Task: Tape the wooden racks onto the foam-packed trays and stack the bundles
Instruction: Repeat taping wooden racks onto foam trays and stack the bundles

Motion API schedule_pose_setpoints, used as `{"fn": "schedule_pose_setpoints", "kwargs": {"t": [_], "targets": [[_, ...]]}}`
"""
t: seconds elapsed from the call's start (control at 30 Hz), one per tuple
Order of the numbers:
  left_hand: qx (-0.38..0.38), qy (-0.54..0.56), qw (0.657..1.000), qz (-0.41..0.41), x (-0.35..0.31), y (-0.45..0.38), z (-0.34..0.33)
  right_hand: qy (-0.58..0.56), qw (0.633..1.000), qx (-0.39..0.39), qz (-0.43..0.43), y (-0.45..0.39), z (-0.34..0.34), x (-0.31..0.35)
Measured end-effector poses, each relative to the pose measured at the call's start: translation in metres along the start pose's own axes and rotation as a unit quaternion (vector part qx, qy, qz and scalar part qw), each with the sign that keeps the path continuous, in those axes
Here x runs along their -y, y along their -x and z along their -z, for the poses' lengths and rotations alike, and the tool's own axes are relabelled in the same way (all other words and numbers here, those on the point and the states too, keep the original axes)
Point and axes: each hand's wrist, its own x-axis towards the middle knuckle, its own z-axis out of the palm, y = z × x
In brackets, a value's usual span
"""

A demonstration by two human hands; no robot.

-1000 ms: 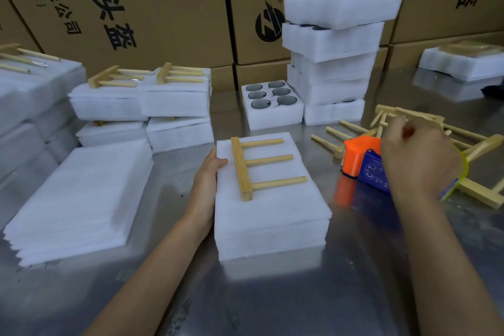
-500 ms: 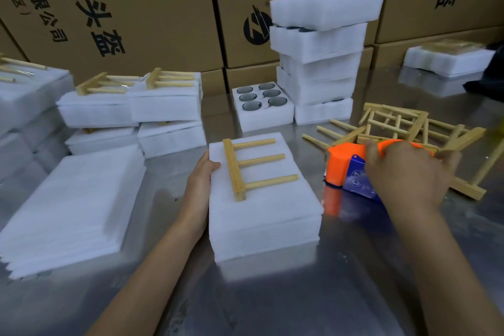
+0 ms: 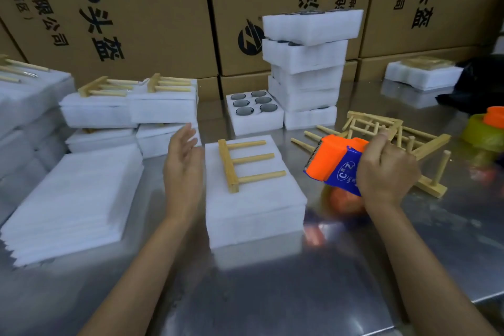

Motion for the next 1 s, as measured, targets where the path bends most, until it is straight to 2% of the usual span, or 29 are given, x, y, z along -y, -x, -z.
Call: {"fn": "schedule_pose_setpoints", "kwargs": {"t": [0.07, 0.13, 0.23, 0.3, 0.43, 0.67, 0.8, 0.93, 1.0], "targets": [[0.025, -0.008, 0.995, -0.097, -0.026, 0.002, -0.007, -0.034, 0.999, -0.005, 0.027, 0.000, 0.004, 0.009], [0.111, -0.016, 0.988, -0.109, -0.053, 0.011, -0.023, -0.068, 0.997, 0.001, 0.036, -0.003, 0.009, 0.020], [0.306, -0.035, 0.951, 0.010, -0.077, 0.033, -0.051, -0.110, 0.994, 0.009, 0.024, -0.014, 0.019, 0.039], [0.361, -0.008, 0.928, 0.088, -0.083, 0.041, -0.061, -0.133, 0.990, 0.011, 0.039, -0.019, 0.026, 0.048], [0.350, 0.089, 0.924, 0.127, -0.087, 0.044, -0.059, -0.161, 0.985, 0.017, 0.062, -0.024, 0.036, 0.054], [0.334, 0.076, 0.929, 0.137, -0.092, 0.039, -0.044, -0.171, 0.980, 0.068, 0.071, -0.020, 0.041, 0.066], [0.335, 0.094, 0.925, 0.151, -0.100, 0.032, -0.036, -0.190, 0.971, 0.126, 0.075, -0.024, 0.042, 0.076], [0.255, 0.044, 0.956, 0.138, -0.105, 0.021, -0.035, -0.165, 0.961, 0.205, 0.089, -0.036, 0.042, 0.094], [0.212, 0.054, 0.962, 0.161, -0.107, 0.013, -0.033, -0.132, 0.950, 0.267, 0.095, -0.049, 0.037, 0.106]]}}
